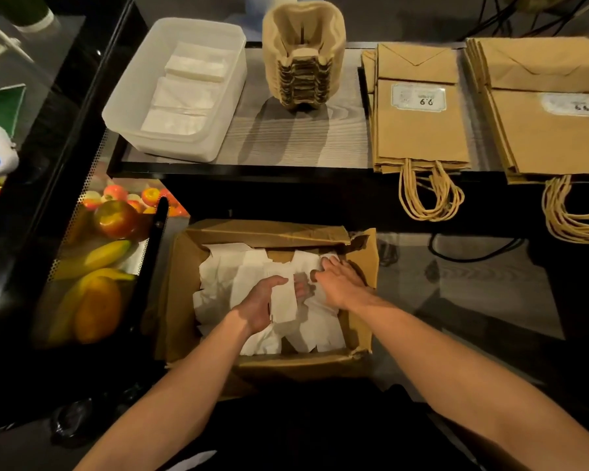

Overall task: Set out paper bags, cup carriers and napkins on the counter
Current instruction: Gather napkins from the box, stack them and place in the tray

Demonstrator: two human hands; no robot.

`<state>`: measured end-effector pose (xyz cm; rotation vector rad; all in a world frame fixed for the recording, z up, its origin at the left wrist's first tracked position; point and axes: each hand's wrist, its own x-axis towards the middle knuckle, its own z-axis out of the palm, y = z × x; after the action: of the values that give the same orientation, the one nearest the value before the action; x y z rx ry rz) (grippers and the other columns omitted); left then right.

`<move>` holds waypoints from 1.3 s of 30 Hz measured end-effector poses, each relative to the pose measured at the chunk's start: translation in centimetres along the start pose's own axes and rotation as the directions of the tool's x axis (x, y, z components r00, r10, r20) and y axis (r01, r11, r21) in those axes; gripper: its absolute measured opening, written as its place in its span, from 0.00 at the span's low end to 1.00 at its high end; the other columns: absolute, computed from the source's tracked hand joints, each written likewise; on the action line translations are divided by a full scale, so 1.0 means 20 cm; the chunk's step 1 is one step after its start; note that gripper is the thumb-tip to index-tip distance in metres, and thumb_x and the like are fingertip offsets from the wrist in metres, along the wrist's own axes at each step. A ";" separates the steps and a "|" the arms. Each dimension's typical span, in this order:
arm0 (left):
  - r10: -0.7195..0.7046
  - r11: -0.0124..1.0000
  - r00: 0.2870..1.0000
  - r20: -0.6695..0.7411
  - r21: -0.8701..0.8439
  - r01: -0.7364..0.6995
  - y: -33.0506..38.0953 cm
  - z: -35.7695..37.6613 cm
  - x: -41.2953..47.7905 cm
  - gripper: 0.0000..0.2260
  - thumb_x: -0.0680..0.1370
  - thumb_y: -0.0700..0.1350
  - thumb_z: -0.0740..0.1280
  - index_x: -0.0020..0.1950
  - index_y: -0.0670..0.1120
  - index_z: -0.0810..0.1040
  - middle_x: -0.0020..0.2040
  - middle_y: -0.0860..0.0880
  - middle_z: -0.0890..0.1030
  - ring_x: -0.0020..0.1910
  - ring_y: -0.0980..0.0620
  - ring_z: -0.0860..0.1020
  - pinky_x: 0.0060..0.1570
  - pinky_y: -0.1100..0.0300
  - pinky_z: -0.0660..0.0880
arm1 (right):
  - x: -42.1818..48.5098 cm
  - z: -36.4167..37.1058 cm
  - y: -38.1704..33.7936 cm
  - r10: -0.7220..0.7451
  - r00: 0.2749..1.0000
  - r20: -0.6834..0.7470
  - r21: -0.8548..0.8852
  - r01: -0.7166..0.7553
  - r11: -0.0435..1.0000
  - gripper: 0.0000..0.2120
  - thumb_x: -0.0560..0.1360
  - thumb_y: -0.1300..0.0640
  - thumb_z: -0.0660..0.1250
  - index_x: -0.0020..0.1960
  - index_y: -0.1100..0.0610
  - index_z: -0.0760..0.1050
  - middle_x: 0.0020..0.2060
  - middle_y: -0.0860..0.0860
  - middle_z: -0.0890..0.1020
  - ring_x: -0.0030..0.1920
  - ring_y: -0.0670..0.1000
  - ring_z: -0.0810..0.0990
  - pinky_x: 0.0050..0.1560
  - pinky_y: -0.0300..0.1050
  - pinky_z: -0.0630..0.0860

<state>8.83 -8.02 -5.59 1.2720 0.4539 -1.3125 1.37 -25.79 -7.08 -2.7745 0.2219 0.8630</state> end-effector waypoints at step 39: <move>0.158 0.956 0.987 0.042 -0.257 -0.142 0.00 0.02 -0.05 0.27 0.82 0.65 0.57 0.68 0.46 0.79 0.64 0.37 0.81 0.61 0.38 0.80 0.67 0.40 0.72 | -0.12 -0.03 -0.22 0.393 0.918 0.058 0.978 -0.131 0.160 0.08 0.81 0.46 0.66 0.58 0.48 0.75 0.55 0.48 0.80 0.53 0.49 0.80 0.49 0.44 0.79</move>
<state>8.38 -7.97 -4.67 1.0293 0.4558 -1.1237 0.59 -21.57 -4.42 -1.5208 0.9599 0.2189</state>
